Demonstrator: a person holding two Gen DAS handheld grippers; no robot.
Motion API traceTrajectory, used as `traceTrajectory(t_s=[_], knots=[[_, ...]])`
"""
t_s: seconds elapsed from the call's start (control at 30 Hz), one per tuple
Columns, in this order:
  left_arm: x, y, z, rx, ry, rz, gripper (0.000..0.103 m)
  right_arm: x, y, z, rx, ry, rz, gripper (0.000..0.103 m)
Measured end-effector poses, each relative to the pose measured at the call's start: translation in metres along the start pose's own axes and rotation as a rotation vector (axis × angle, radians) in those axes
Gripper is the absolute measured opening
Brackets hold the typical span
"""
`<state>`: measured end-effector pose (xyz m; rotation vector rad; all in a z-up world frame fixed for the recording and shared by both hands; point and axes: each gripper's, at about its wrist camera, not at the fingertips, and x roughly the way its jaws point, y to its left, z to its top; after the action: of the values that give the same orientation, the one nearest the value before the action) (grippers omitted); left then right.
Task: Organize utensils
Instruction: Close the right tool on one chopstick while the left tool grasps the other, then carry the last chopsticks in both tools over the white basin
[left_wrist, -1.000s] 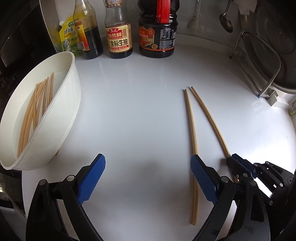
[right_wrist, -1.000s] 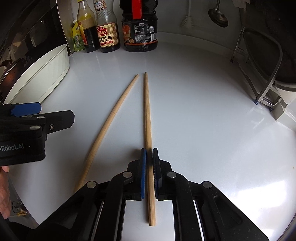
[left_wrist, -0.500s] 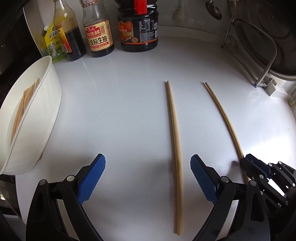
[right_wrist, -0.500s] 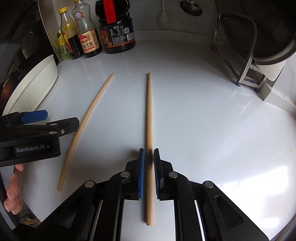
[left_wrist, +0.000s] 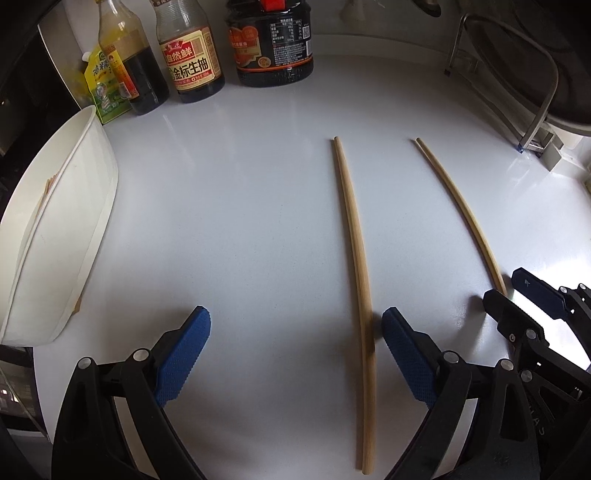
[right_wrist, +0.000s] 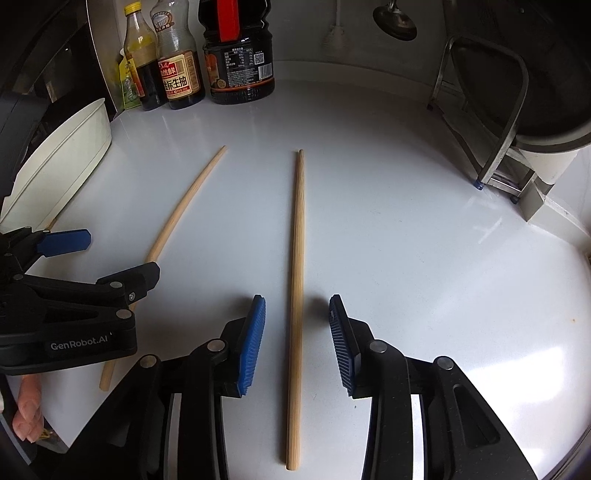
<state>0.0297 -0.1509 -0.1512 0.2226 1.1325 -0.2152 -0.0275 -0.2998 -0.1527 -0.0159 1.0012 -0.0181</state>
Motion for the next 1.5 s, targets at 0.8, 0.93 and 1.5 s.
traceTrajectory(t_s=[0.8, 0.93, 1.5], knots=[[-0.050, 0.023, 0.012, 0.012, -0.045, -0.182, 0.007, -0.030, 0.016, 0.025, 0.081, -0.003, 0.107, 0.006], [-0.081, 0.058, 0.023, 0.002, -0.111, -0.161, 0.007, -0.048, 0.035, 0.050, 0.083, -0.046, 0.134, 0.006], [-0.099, 0.289, 0.025, -0.303, -0.120, 0.038, 0.007, -0.034, 0.247, 0.169, -0.160, -0.081, 0.356, 0.006]])
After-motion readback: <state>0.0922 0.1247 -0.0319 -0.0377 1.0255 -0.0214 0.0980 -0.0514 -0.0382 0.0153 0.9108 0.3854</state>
